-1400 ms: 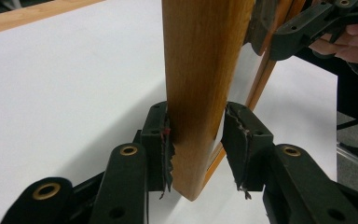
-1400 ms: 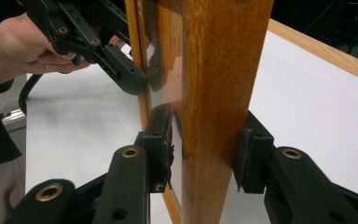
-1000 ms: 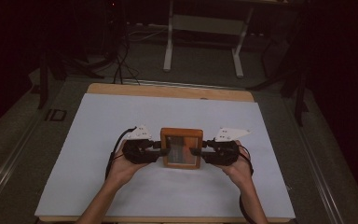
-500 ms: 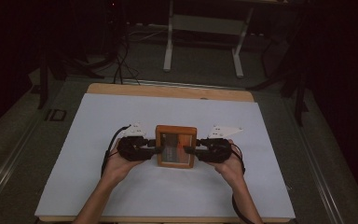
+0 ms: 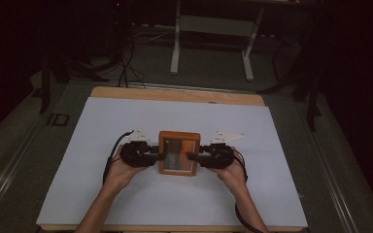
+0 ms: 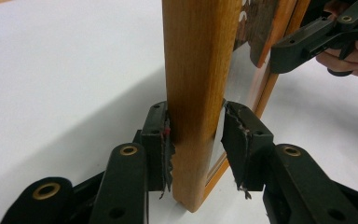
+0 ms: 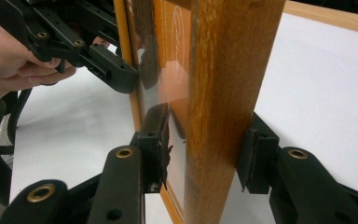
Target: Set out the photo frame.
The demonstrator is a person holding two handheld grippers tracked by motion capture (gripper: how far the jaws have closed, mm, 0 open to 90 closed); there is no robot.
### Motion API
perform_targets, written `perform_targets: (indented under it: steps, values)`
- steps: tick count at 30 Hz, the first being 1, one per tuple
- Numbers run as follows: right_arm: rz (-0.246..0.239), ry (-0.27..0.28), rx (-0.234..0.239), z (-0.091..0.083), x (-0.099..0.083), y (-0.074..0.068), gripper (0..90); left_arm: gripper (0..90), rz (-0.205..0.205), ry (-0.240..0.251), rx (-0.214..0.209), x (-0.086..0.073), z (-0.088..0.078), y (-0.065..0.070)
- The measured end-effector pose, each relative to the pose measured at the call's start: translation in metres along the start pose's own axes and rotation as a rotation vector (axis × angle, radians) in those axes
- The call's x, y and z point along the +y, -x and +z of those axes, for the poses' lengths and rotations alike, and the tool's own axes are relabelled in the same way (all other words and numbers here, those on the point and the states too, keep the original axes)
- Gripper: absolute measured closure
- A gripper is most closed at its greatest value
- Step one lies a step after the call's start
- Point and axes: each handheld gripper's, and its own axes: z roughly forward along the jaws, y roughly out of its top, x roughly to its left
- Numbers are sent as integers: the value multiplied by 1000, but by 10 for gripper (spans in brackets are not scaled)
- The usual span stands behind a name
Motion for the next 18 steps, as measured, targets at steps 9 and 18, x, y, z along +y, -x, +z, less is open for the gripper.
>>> perform_targets:
  steps: [9,18]
  values:
    - [23,-2,-1,8,-4,5,560,642,-22,-8,6,-4,2,-2]
    - [49,0,-16,12,-3,8,540,642,-45,1,20,-5,5,-5]
